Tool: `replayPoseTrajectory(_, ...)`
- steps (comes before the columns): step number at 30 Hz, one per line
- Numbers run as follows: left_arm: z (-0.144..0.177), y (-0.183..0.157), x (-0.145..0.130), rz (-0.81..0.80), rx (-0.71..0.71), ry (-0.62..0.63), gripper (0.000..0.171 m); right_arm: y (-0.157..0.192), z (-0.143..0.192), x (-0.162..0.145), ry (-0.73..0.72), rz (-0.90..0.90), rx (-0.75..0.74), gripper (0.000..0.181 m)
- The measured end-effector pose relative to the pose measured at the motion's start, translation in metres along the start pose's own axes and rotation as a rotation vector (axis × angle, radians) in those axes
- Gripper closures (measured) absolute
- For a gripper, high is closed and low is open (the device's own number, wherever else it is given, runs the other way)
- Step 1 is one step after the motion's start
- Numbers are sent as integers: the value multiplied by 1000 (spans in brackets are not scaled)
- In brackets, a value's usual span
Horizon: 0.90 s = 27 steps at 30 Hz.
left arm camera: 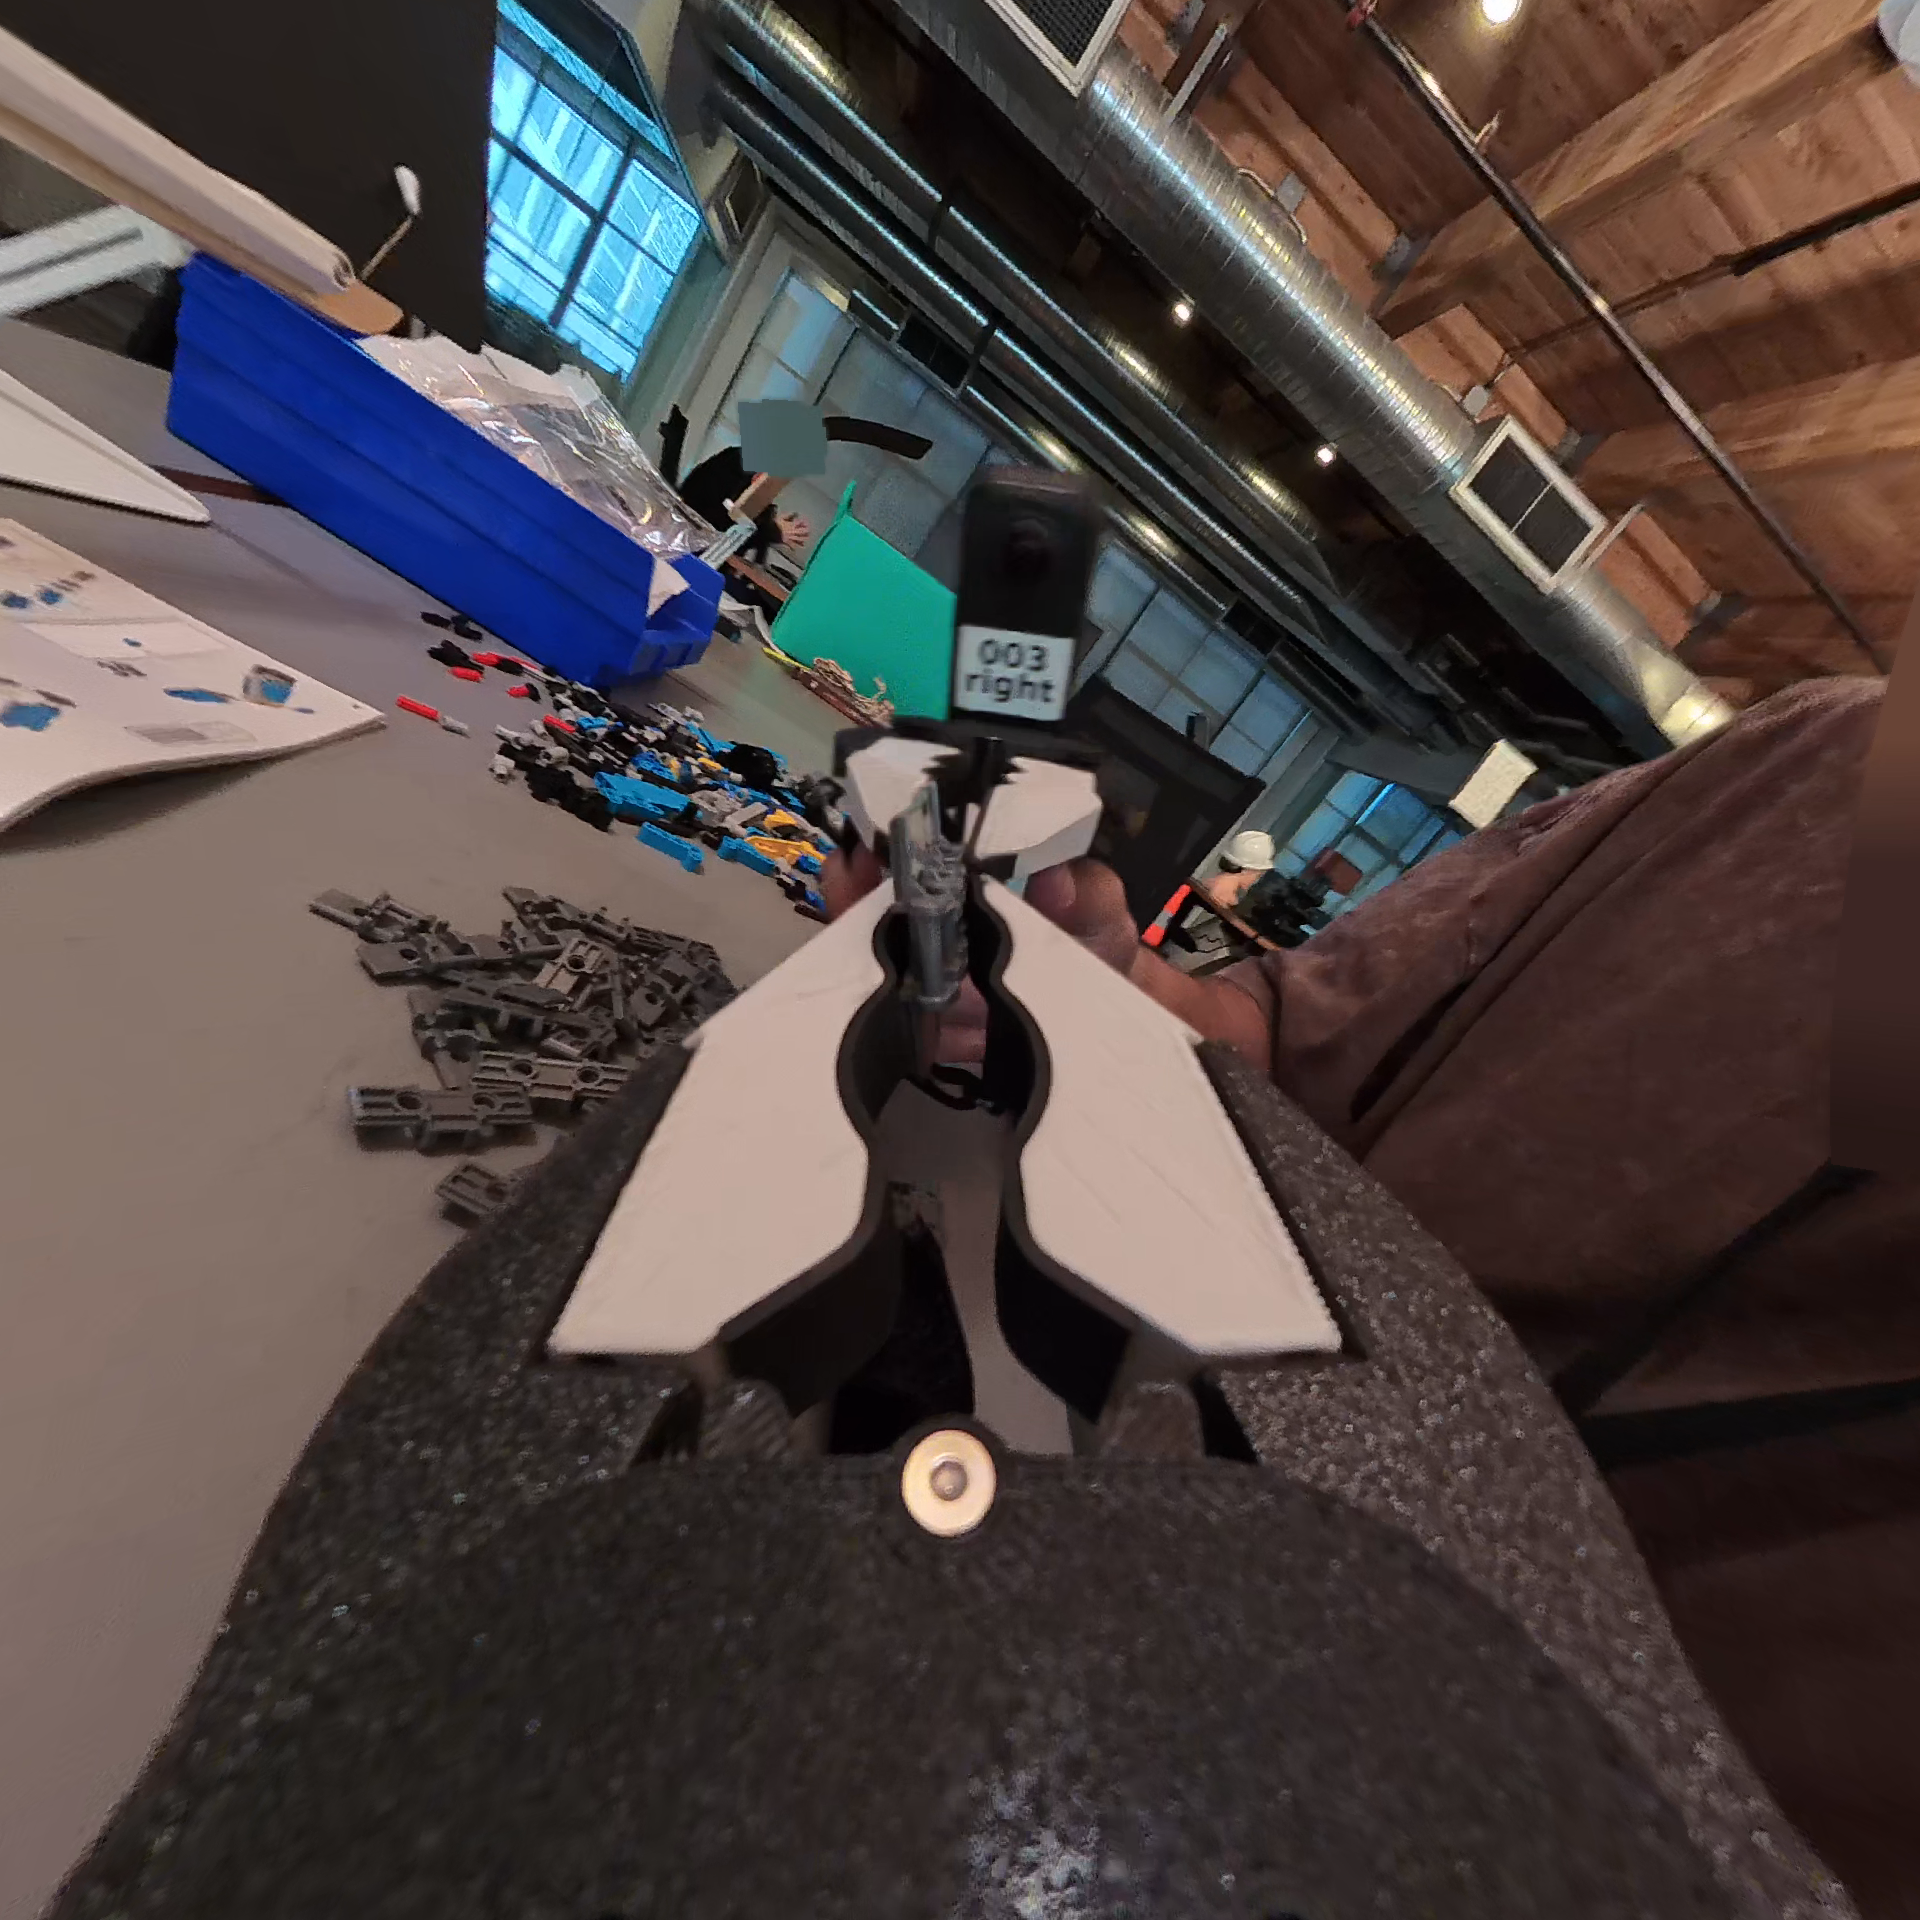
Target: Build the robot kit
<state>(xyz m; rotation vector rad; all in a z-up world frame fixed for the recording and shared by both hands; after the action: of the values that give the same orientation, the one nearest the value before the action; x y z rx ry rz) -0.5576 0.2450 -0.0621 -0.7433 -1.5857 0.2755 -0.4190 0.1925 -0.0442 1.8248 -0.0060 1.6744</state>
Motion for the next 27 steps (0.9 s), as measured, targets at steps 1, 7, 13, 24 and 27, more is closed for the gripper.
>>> replayPoseTrajectory(1, 0, -1, 0, -43, 24, 6, 165, 2, 0, 0, 14, 48, -39, 173)
replayPoseTrajectory(7, -2, -9, -4, -252, 105, 66, 164, -11, 3, -13, -35, -284, 189, 173)
replayPoseTrajectory(13, -4, -6, -5, -179, 79, 74, 165, -17, 4, -17, -48, -355, 233, 172)
replayPoseTrajectory(24, -10, 8, -2, 61, 39, 25, 164, -24, 8, -9, -46, -335, 176, 168)
replayPoseTrajectory(27, -10, 9, -2, 87, 43, 15, 164, -27, 8, -10, -57, -369, 171, 163)
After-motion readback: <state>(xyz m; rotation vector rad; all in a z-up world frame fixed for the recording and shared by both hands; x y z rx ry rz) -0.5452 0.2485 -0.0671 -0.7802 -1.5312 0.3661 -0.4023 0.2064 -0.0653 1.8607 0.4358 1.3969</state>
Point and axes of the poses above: each gripper's, where its closed fingertips meet, z back along the fingers, x out of its top, y = z × x across the jaws, the point moved 8 cm from there along z, back along the fingers, and after that the axes turned 3 degrees about x, right-handed, at the moved point
